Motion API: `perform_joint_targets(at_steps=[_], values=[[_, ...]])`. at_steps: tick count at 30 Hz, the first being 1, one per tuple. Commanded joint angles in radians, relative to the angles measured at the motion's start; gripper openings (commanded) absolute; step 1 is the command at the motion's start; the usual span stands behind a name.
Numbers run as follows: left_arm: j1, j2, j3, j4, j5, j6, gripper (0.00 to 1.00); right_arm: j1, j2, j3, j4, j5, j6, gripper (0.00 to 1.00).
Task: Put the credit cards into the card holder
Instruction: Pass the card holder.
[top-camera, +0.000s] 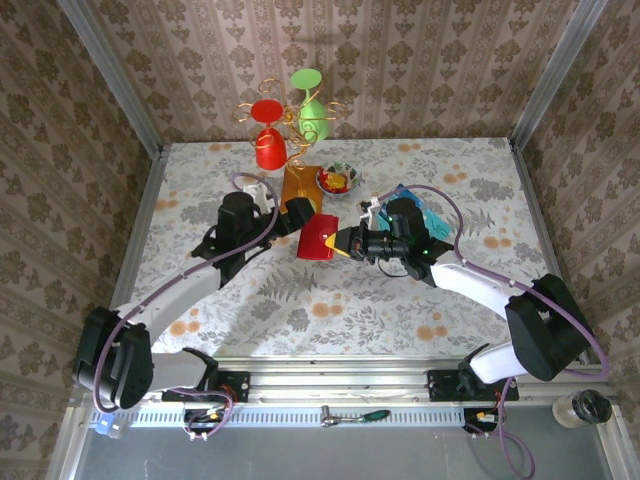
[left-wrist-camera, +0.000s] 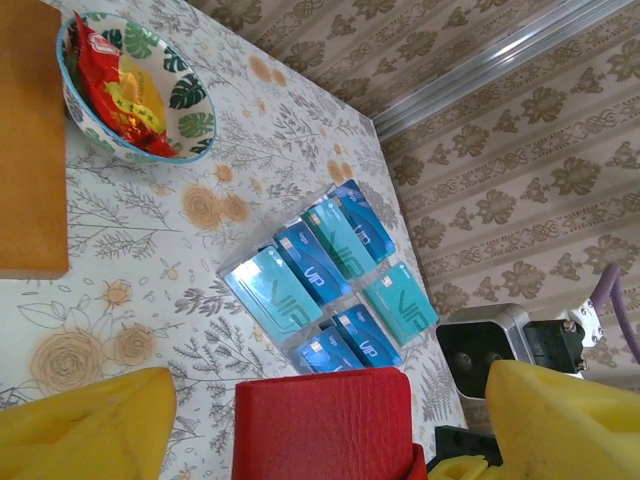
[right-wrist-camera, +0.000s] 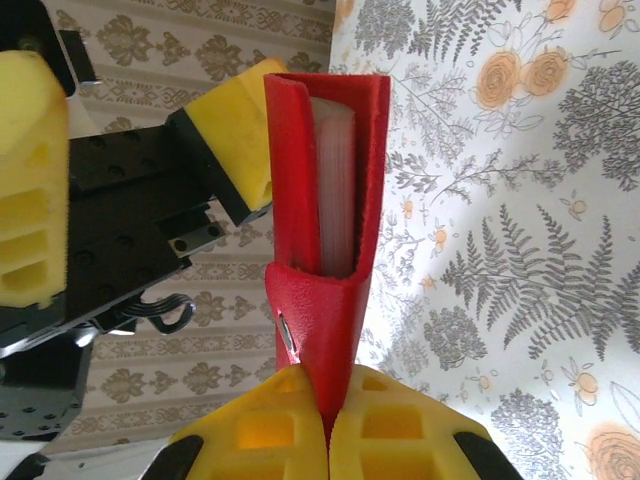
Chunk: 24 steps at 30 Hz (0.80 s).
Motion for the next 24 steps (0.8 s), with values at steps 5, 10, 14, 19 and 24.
perform_joint_targets(at_steps=[5,10,14,19,24], values=[[-0.002,0.029,-0.013,0.088,0.064,-0.019,0.72,-0.005,0.001,0.034,0.092,-0.051,0.049,0.0],[-0.003,0.042,-0.022,0.127,0.082,-0.037,0.62,-0.006,0.006,0.036,0.098,-0.055,0.052,0.0],[-0.004,0.051,-0.022,0.147,0.096,-0.043,0.57,-0.007,0.013,0.034,0.11,-0.057,0.058,0.0],[-0.007,0.054,-0.031,0.17,0.101,-0.05,0.49,-0.008,0.022,0.034,0.119,-0.06,0.062,0.0],[-0.011,0.059,-0.04,0.198,0.108,-0.061,0.33,-0.008,0.032,0.035,0.126,-0.063,0.066,0.0]])
